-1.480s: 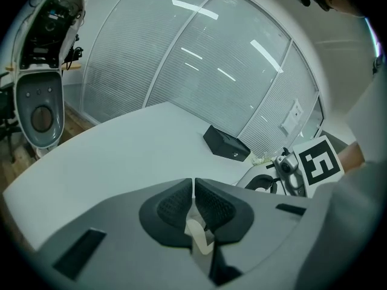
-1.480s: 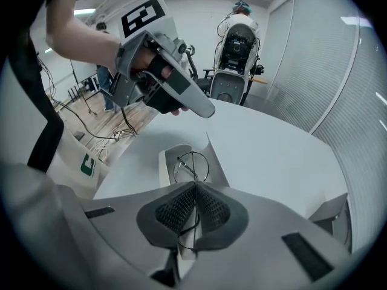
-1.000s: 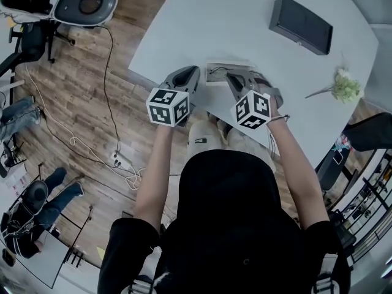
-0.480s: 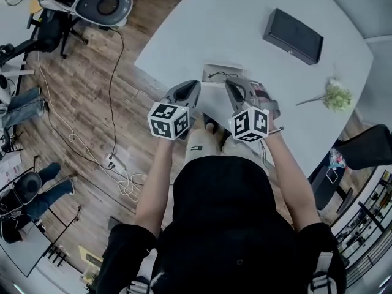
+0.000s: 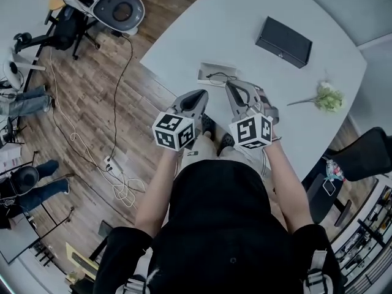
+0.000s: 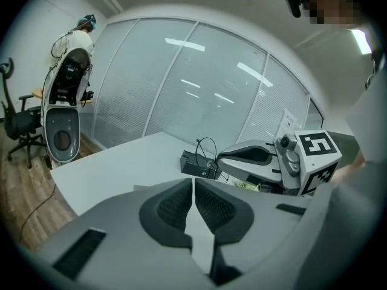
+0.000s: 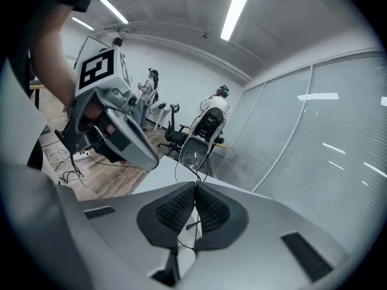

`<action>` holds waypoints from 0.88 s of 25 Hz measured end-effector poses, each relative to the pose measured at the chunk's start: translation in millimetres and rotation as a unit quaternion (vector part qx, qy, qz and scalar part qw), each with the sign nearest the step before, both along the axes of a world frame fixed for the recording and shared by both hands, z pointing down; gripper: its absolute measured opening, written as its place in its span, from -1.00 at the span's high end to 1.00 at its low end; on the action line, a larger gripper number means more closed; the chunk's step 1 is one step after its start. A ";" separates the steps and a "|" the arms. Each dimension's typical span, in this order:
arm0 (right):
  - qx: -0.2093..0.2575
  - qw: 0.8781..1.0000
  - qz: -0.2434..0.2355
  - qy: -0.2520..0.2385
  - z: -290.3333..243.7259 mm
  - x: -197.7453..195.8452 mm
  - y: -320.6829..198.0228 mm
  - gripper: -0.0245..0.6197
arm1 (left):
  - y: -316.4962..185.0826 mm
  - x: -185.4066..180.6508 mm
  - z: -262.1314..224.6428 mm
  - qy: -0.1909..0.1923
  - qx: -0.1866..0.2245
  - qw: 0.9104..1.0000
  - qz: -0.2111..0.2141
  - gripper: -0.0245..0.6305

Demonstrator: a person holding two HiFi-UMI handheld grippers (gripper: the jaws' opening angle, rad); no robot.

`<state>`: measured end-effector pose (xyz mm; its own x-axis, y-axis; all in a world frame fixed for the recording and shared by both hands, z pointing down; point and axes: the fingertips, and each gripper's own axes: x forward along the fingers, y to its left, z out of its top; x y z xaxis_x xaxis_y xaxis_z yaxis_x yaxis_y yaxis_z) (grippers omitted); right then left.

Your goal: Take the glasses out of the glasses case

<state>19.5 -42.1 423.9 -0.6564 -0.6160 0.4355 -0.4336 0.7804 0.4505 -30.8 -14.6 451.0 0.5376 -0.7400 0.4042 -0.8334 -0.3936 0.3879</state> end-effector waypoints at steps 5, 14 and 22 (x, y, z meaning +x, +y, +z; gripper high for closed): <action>0.020 0.999 0.010 -0.042 -38.2 23.8 25.3 0.86 | 21.7 18.0 -34.7 -0.009 0.043 0.999 -0.006 0.83; 0.058 0.989 0.027 -0.135 -105.2 51.3 51.0 0.86 | 46.0 25.5 -77.5 -0.010 0.091 0.995 -0.030 0.83; 0.035 0.981 0.051 -0.185 -112.4 67.0 56.5 0.88 | 55.3 31.5 -91.0 -0.013 0.102 0.994 -0.033 0.83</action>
